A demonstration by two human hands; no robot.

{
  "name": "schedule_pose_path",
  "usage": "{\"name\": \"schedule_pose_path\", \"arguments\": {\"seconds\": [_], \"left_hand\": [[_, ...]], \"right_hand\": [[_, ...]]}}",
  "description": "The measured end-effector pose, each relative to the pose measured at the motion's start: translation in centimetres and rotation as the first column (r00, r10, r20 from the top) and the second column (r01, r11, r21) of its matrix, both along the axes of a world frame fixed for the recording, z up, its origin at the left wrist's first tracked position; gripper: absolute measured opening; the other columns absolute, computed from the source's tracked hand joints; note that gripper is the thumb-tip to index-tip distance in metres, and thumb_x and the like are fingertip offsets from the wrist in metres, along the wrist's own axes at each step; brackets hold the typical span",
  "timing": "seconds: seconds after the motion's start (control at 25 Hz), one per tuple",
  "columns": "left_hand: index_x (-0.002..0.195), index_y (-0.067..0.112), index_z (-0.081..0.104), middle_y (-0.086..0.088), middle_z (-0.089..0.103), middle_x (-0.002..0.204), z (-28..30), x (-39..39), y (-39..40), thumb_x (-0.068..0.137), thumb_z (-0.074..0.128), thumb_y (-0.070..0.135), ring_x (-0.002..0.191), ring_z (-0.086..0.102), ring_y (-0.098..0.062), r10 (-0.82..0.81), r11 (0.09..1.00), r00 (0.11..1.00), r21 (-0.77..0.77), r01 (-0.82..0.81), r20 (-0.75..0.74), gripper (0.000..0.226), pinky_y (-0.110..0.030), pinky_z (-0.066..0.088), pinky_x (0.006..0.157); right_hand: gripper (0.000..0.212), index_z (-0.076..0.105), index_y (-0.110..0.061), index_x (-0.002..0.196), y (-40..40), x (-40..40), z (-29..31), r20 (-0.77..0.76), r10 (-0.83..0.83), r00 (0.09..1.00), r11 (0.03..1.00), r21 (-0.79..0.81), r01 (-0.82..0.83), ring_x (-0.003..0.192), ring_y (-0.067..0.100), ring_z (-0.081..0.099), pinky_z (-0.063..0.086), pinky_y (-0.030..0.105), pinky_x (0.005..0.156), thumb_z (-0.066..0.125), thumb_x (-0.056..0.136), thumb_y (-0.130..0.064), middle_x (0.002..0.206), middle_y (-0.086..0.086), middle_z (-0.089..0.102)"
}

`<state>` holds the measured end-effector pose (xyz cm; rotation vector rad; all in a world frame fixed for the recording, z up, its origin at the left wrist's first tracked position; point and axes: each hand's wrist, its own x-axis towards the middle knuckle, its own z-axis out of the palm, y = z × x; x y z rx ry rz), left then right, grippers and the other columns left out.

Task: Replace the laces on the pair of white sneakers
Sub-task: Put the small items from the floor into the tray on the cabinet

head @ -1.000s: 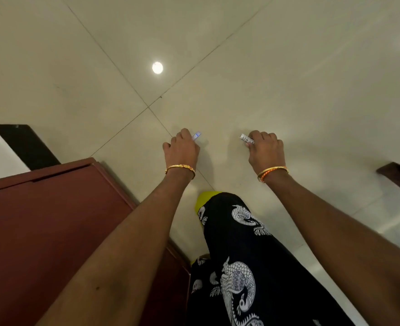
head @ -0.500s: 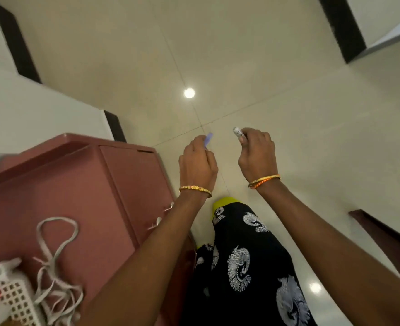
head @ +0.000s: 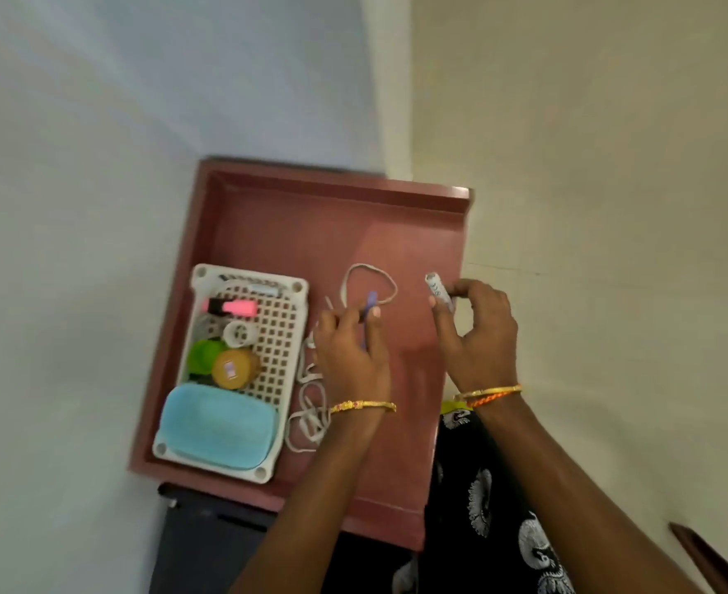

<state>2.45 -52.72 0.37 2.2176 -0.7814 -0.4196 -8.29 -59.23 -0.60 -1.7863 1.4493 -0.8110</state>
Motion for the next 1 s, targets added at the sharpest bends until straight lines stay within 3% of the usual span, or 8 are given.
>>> {"name": "schedule_pose_path", "arguments": {"seconds": [0.08,0.12,0.32,0.4,0.56,0.72,0.84,1.0], "left_hand": [[0.097,0.006,0.07,-0.007,0.056,0.087,0.9,2.3,3.2,0.092,0.058,0.025,0.077,0.052,-0.018,0.136,0.991,0.987,0.027,-0.134,-0.084,0.023,-0.008,0.038,0.068],[0.097,0.006,0.07,-0.009,0.059,0.087,1.2,3.1,4.4,0.091,0.06,0.022,0.075,0.051,-0.014,0.184,0.983,0.976,0.047,-0.18,-0.115,0.02,-0.004,0.036,0.066],[0.097,0.006,0.072,-0.011,0.066,0.092,0.9,6.6,8.9,0.087,0.066,0.025,0.08,0.06,-0.023,0.389,0.915,0.911,0.176,-0.364,-0.136,0.022,-0.022,0.038,0.068],[0.095,0.008,0.073,-0.007,0.069,0.091,0.5,7.3,9.9,0.086,0.067,0.029,0.082,0.062,-0.022,0.478,0.871,0.862,0.218,-0.44,-0.168,0.023,-0.02,0.037,0.067],[0.084,0.013,0.074,-0.001,0.069,0.078,-0.1,8.2,10.7,0.086,0.066,0.034,0.073,0.062,-0.018,0.616,0.787,0.697,0.291,-0.543,-0.366,0.022,-0.021,0.038,0.064],[0.071,0.015,0.073,-0.005,0.064,0.061,-0.9,8.5,10.7,0.083,0.068,0.037,0.062,0.059,-0.021,0.701,0.708,0.55,0.353,-0.612,-0.454,0.025,-0.024,0.042,0.057],[0.076,0.015,0.074,-0.007,0.068,0.07,-1.1,8.5,10.0,0.087,0.063,0.037,0.062,0.057,-0.016,0.705,0.707,0.56,0.364,-0.607,-0.436,0.026,-0.022,0.039,0.055],[0.092,0.015,0.071,-0.007,0.069,0.095,-1.2,9.1,8.6,0.094,0.051,0.026,0.086,0.061,-0.026,0.626,0.762,0.721,0.432,-0.483,-0.297,0.023,-0.027,0.039,0.065]], "right_hand": [[0.021,0.064,-0.012,0.091,2.5,2.6,0.2,-0.011,0.082,0.997,0.996,0.017,-0.082,0.09,0.017,0.05,0.041,0.031,0.078,0.057,0.084,-0.03,0.093,0.002,0.063],[0.024,0.066,-0.012,0.091,3.3,3.7,0.0,-0.014,0.125,0.992,0.992,0.026,-0.124,0.093,0.016,0.05,0.04,0.028,0.08,0.056,0.083,-0.032,0.096,0.003,0.062],[0.021,0.067,-0.006,0.09,5.6,9.4,-1.2,-0.103,0.316,0.943,0.948,0.075,-0.309,0.101,0.027,0.051,0.039,0.032,0.088,0.068,0.078,-0.023,0.106,0.012,0.055],[0.02,0.067,-0.004,0.088,5.6,11.5,-2.0,-0.176,0.377,0.91,0.926,0.062,-0.372,0.102,0.033,0.051,0.041,0.039,0.088,0.071,0.077,-0.02,0.109,0.016,0.054],[0.017,0.071,-0.005,0.085,4.4,15.6,-4.1,-0.385,0.455,0.803,0.866,-0.022,-0.5,0.102,0.041,0.051,0.039,0.041,0.086,0.071,0.075,-0.018,0.116,0.021,0.056],[0.02,0.071,-0.004,0.091,3.8,19.0,-5.7,-0.519,0.518,0.68,0.801,0.015,-0.599,0.12,0.041,0.042,0.034,0.047,0.094,0.067,0.079,-0.019,0.138,0.019,0.044],[0.019,0.071,-0.004,0.091,3.2,20.1,-6.4,-0.607,0.521,0.601,0.761,0.012,-0.648,0.127,0.038,0.036,0.029,0.046,0.097,0.065,0.079,-0.019,0.143,0.014,0.039],[0.016,0.073,-0.004,0.087,3.0,20.1,-7.2,-0.613,0.538,0.579,0.711,-0.04,-0.702,0.126,0.038,0.038,0.03,0.046,0.096,0.066,0.077,-0.014,0.14,0.014,0.045]]}}
